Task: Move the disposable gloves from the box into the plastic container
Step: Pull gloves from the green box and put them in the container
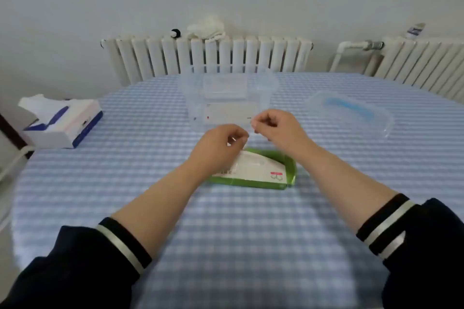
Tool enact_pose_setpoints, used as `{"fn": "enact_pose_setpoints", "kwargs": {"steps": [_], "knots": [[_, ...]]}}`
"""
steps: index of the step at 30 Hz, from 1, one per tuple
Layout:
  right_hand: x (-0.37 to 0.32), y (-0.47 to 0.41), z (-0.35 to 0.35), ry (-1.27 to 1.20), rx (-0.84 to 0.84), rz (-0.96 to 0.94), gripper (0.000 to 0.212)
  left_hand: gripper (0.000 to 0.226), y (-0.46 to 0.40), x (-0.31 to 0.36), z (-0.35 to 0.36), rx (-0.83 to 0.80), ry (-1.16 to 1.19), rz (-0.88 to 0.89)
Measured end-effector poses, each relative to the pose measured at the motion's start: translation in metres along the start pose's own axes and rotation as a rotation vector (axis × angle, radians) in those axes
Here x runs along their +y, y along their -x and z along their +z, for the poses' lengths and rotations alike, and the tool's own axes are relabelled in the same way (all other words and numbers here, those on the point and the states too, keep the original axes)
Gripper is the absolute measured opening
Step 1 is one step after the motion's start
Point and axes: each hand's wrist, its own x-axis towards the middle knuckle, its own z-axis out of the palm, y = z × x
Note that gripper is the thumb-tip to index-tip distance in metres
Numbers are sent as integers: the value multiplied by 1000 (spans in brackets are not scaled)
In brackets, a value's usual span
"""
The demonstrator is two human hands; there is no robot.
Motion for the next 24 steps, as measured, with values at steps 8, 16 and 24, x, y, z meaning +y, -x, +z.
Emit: {"fn": "enact_pose_setpoints", "kwargs": {"steps": [8,16,24], "knots": [[26,36,14,226,-161,-55,6,29,24,-18,12,71,-87,60],[29,39,19,259,-150,-51,7,35,32,-27,14,56,-136,95],[26,41,27,454,-62,-40,20,48,31,-32,17,58,-187,155]]}}
